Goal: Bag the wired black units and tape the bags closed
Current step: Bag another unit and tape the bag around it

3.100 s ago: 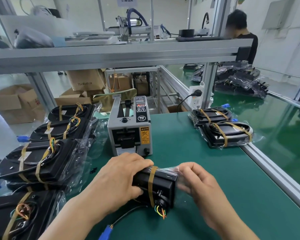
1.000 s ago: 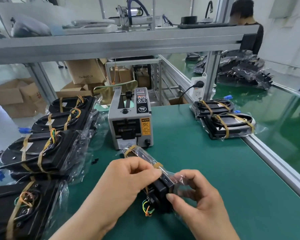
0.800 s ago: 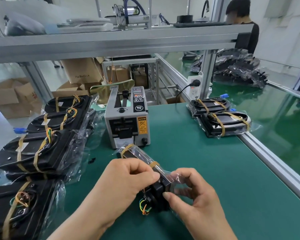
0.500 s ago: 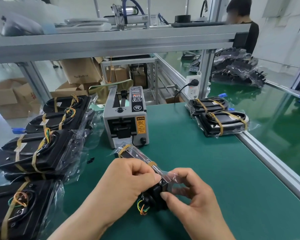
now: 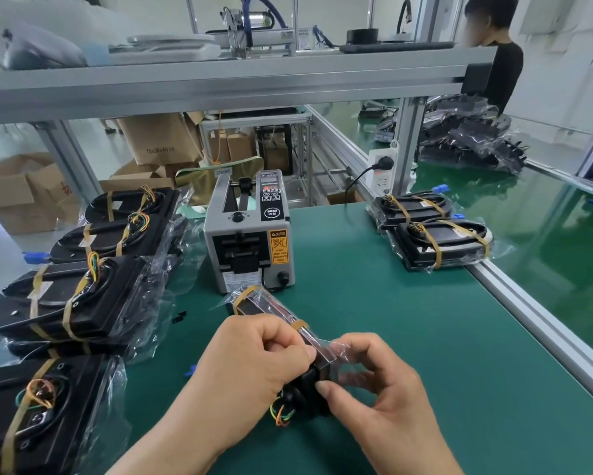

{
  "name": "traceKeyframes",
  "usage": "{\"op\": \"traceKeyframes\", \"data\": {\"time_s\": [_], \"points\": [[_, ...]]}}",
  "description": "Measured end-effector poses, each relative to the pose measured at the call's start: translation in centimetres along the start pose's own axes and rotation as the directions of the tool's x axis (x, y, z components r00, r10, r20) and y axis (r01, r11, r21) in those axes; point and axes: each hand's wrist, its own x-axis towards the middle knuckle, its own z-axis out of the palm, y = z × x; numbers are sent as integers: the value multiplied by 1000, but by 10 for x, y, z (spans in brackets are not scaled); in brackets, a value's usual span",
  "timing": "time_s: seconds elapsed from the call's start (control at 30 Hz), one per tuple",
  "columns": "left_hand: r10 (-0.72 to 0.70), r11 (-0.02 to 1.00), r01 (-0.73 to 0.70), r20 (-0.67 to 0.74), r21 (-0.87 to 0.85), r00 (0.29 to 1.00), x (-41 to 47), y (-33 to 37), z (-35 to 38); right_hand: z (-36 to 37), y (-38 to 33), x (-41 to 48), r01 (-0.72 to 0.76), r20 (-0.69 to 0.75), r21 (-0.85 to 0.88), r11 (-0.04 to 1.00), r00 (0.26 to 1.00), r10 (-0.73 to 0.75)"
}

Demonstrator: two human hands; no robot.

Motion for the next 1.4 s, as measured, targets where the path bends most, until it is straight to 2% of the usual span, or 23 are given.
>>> {"op": "traceKeyframes", "data": {"time_s": [0.23, 0.73, 1.17, 1.4], "points": [[27, 998, -26, -15, 64, 1000, 0, -7, 2, 0, 0, 0, 7, -1, -1, 1000, 1000, -7], [38, 999, -35, -124, 28, 992, 4, -14, 9, 2, 0, 0, 25, -9, 6, 1000, 1000, -25], [92, 994, -90, -37, 64, 995, 4, -9, 5, -1, 0, 2, 30, -6, 17, 999, 1000, -30], [117, 976, -136, 115, 172, 986, 17, -8, -8, 0, 3, 1, -1, -19, 20, 1000, 1000, 1]]}}
